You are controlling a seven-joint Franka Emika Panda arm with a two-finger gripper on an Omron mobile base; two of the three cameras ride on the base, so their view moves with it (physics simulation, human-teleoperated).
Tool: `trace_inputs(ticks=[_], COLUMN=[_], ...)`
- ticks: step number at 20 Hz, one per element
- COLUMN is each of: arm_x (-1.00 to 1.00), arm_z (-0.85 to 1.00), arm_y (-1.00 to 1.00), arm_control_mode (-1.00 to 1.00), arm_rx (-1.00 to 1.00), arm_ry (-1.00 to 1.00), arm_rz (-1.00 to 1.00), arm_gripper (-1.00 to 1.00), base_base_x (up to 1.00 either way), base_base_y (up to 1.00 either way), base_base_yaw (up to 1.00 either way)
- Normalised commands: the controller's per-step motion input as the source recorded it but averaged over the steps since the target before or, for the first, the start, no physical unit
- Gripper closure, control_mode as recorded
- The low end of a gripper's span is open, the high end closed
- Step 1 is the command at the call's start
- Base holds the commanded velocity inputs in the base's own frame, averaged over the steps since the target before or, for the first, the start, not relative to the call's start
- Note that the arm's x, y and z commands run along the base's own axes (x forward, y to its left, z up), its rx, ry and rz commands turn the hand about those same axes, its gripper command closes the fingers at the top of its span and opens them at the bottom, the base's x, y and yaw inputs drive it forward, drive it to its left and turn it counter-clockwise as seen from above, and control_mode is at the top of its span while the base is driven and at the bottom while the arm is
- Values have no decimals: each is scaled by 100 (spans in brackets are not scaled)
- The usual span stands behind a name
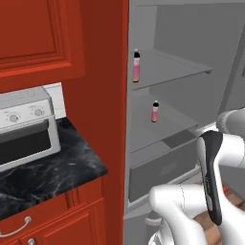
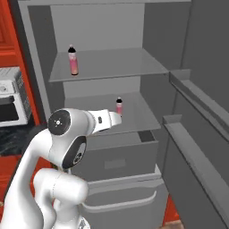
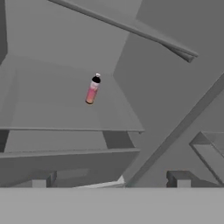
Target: Open the fridge, grab two sodas, and place both sodas inside the bowl with ice on the dining counter.
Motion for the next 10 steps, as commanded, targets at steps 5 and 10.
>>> trace_inputs(ticks=[5, 10], arm_x=[0, 0], arm_z=[0, 0], arm_y=[0, 0], arm_control_mode=[100, 100], arm_rx=[0, 0], arm_ry=[0, 0], arm_rz=[0, 0], arm_gripper=[-100, -100], base_base_x=[1, 7], base_base_y=[-52, -10], base_base_yaw=[23, 27])
